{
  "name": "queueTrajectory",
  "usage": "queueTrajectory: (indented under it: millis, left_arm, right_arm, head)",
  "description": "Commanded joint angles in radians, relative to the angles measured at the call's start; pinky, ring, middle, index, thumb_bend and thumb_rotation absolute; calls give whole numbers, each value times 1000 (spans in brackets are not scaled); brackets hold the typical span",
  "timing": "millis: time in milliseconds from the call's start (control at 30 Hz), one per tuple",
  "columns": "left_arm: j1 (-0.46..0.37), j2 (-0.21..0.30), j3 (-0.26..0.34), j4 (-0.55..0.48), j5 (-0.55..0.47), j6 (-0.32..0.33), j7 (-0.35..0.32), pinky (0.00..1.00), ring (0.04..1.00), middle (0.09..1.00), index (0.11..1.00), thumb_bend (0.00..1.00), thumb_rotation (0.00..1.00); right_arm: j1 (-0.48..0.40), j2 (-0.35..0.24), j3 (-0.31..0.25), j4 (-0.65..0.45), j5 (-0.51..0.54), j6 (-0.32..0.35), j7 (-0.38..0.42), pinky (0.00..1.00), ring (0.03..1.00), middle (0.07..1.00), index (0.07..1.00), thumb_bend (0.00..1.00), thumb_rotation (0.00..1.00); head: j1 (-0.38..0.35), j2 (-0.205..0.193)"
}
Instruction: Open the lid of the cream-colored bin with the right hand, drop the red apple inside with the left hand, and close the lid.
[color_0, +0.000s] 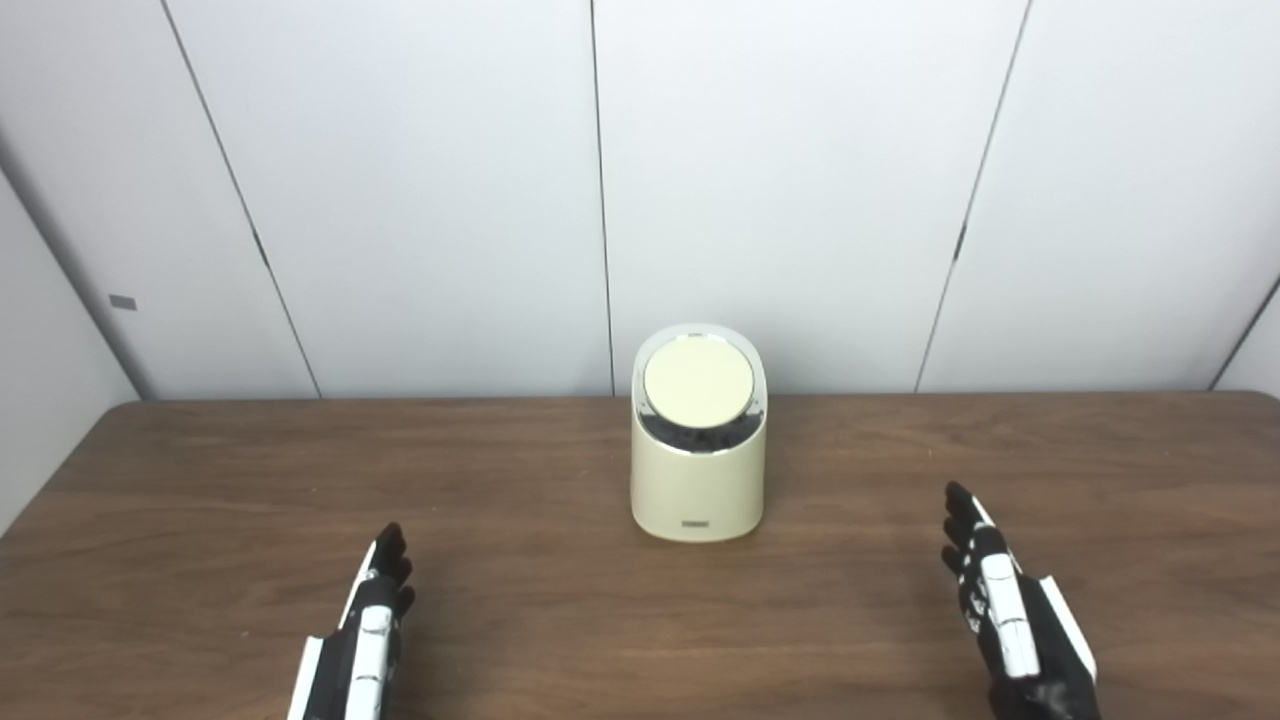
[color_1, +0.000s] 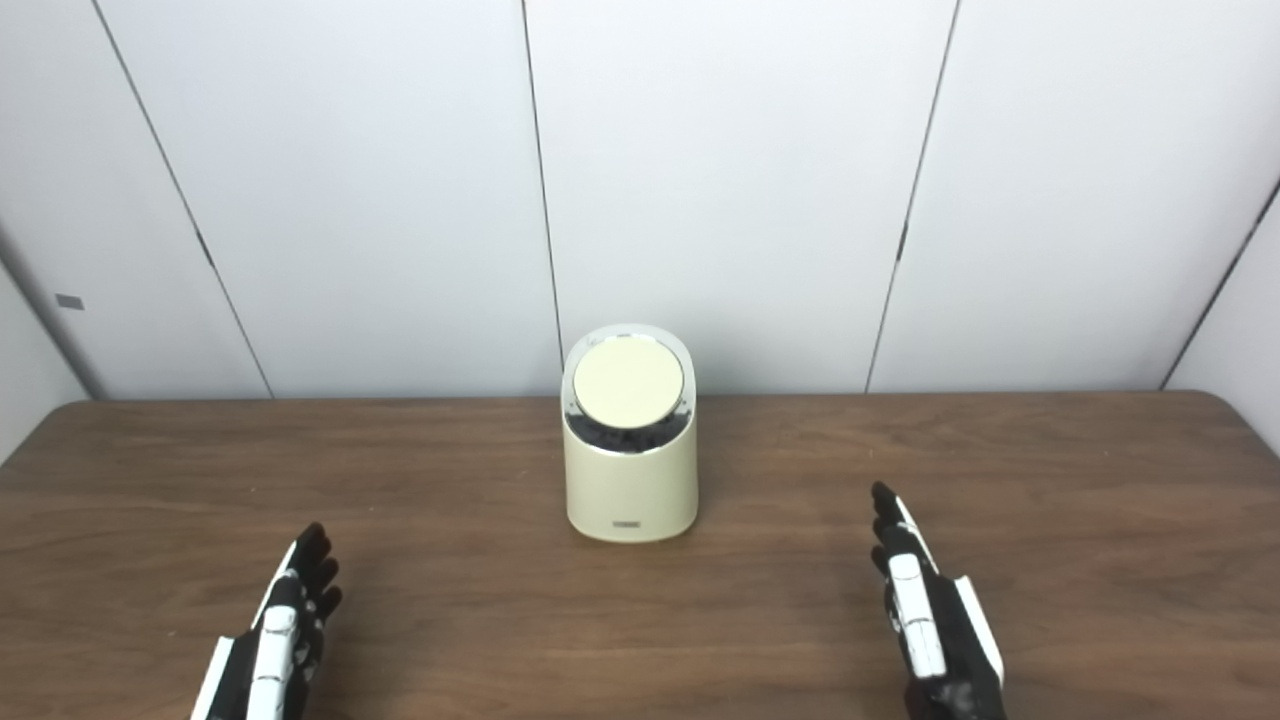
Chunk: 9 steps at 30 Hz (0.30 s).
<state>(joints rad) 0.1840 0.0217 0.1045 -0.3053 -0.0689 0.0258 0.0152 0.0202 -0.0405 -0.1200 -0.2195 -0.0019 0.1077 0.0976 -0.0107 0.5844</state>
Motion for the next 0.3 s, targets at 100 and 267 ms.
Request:
queueTrajectory:
  millis: [100,267]
  left_arm:
    - [34,12,8,-83,4,10,5,1000,1000,1000,1000,593,970]
    - [60,21,23,-91,-10,-6,-1,1000,997,997,1000,571,975]
  right_arm:
    - [26,-10,4,-68,13,-29,-21,1000,1000,1000,962,529,994]
    - [77,-25,-3,-98,41,-53,-17,1000,1000,1000,967,556,993]
  head:
    - [-9,11]
    - [-26,22]
